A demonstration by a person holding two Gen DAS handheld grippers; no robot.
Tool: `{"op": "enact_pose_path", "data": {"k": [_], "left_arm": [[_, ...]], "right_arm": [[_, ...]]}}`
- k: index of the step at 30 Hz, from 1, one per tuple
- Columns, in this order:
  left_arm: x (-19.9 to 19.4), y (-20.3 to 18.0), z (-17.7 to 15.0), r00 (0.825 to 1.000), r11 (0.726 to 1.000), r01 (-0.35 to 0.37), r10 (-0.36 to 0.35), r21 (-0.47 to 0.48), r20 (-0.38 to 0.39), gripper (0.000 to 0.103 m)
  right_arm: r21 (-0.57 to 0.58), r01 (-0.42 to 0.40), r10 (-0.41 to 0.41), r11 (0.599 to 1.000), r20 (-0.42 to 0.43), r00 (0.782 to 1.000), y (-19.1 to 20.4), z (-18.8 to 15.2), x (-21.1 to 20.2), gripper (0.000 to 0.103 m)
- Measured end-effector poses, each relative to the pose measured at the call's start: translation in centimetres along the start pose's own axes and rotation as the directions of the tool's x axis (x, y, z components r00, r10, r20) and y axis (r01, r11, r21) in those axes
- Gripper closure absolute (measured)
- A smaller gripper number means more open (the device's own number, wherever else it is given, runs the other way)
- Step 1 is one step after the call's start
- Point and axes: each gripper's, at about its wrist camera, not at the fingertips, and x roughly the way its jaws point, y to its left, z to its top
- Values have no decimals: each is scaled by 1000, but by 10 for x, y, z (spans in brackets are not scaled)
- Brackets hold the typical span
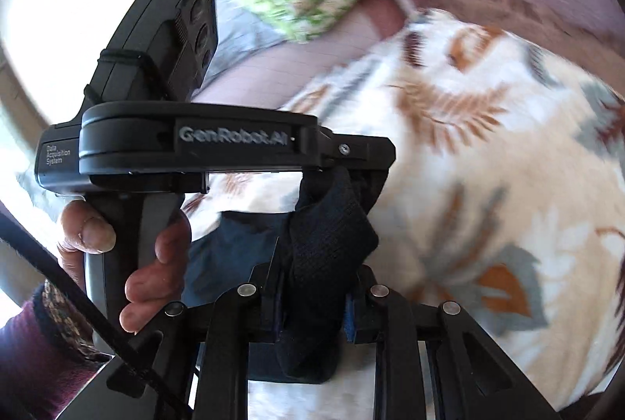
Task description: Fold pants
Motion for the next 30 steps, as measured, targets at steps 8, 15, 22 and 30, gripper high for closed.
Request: {"op": "enact_pose_path", "data": {"k": [8,15,22,30], "left_arm": [[-84,125,-78,984,936,81,-22,-341,174,98],[-139,199,-146,955,839,124,43,-529,292,74],[-198,191,-196,917,823,34,200,-567,346,58],[-164,108,-179,929,909,59,101,-412,356,53]], "right_arm": [[-183,-116,86,976,-162,983,84,-10,63,79],[-282,-196,88,939,-355,931,121,-43,130,47],[-327,-323,172,888,-414,894,145,-53,110,28],[-105,-133,105,986,-239,965,85,-4,78,34]]}}
